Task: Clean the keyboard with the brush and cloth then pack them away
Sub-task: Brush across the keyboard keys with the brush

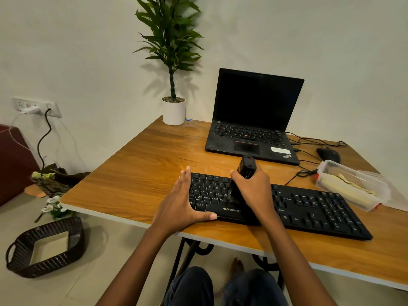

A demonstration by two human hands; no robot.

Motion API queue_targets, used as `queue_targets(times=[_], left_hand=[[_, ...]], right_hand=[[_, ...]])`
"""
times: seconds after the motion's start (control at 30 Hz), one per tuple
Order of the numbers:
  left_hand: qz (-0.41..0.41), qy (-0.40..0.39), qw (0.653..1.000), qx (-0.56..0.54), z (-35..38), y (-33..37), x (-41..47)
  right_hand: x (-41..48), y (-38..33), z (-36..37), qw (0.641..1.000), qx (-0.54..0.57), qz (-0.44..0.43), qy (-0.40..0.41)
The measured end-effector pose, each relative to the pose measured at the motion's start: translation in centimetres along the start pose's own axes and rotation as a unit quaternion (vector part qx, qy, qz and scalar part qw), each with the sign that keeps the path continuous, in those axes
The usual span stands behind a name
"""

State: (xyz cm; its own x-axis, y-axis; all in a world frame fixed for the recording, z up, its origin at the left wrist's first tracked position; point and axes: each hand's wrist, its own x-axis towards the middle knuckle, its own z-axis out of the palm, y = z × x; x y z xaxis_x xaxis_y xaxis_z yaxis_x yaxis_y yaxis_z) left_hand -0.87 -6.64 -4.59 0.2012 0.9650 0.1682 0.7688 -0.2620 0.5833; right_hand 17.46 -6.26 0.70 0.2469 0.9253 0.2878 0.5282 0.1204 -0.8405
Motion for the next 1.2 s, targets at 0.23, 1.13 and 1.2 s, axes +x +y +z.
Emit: queue_targets(times=[0.23, 1.13, 1.2], left_hand=[[0.001, 0.002, 1.0, 0.003, 0.1, -0.1, -0.1], [0.002, 0.006, 1.0, 0.008, 0.2, -0.2, -0.1], [0.002, 0.007, 1.0, 0.005, 0.1, -0.2, -0.1]], right_hand=[[0.0, -0.1, 0.0, 0.999, 0.025, 0.003, -0.027], [0.2, -0.6, 0.8, 0.995, -0.063, 0.051, -0.066], [-0.1, -1.1, 0.8, 0.988, -0.149, -0.011, -0.027]])
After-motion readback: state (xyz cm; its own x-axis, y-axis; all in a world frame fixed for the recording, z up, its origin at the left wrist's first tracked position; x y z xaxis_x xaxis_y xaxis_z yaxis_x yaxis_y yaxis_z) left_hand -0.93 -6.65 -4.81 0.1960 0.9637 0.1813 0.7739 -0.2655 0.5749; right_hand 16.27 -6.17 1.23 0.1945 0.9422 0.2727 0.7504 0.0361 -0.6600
